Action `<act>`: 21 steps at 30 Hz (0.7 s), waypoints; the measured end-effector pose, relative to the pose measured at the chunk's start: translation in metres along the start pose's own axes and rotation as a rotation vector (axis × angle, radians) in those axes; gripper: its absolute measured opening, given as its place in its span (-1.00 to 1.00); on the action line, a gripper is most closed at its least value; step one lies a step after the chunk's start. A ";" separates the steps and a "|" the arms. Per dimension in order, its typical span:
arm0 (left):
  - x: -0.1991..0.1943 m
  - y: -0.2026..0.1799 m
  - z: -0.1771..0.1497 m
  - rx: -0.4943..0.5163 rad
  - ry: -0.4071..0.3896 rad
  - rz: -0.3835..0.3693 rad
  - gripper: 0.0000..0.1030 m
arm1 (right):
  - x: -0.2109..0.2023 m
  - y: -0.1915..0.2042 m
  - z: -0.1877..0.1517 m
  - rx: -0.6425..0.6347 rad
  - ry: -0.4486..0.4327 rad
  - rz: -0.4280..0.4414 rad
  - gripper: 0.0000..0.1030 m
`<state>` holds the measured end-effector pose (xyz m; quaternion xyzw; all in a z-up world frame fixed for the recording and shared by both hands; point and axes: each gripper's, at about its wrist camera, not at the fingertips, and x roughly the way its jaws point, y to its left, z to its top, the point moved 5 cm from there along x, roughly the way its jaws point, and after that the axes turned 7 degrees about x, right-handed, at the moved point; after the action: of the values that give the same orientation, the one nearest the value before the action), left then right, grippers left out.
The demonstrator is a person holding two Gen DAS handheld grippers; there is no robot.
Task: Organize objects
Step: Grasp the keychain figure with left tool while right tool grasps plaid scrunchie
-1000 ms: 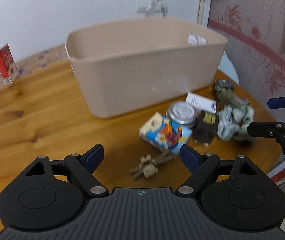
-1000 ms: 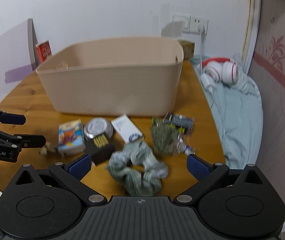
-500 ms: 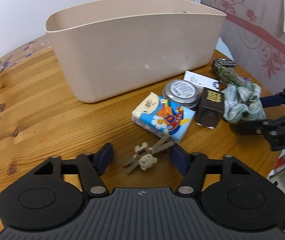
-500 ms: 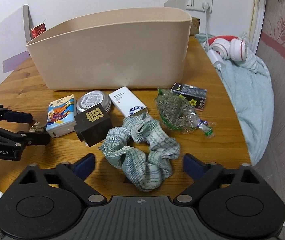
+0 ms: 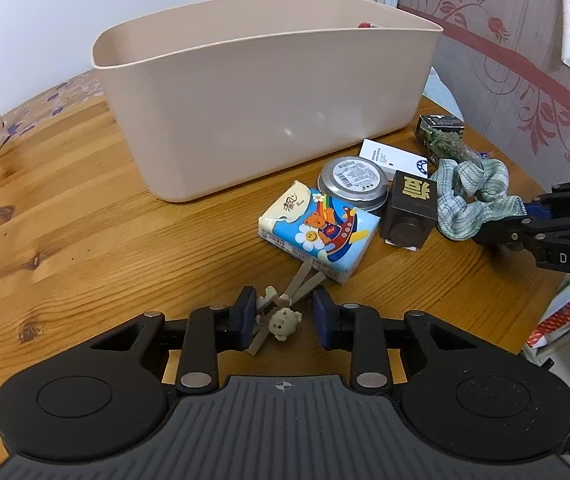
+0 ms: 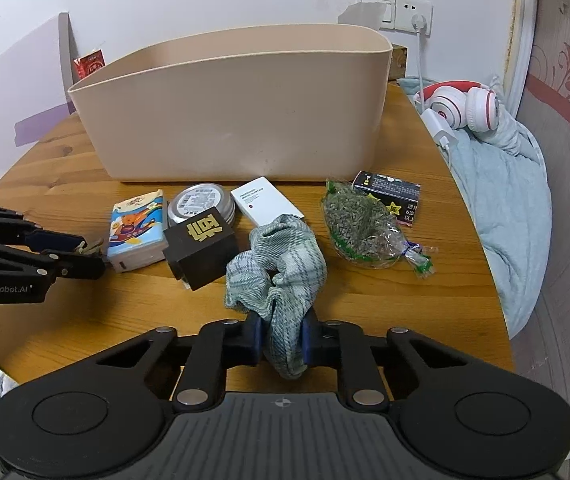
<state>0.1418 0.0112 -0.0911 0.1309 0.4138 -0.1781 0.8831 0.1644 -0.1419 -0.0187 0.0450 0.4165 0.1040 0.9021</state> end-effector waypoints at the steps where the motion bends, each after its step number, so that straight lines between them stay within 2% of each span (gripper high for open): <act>1: -0.003 0.001 -0.001 -0.002 -0.003 0.001 -0.41 | -0.002 0.000 -0.001 -0.002 -0.003 -0.001 -0.70; 11: -0.035 0.011 0.007 -0.040 -0.074 0.027 -0.45 | -0.039 0.005 0.010 -0.013 -0.090 0.011 -0.70; 21: -0.073 0.023 0.032 -0.076 -0.176 0.070 -0.45 | -0.080 0.006 0.038 -0.011 -0.218 0.024 -0.70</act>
<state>0.1298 0.0356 -0.0125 0.0953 0.3365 -0.1422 0.9260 0.1419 -0.1536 0.0661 0.0564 0.3149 0.1116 0.9408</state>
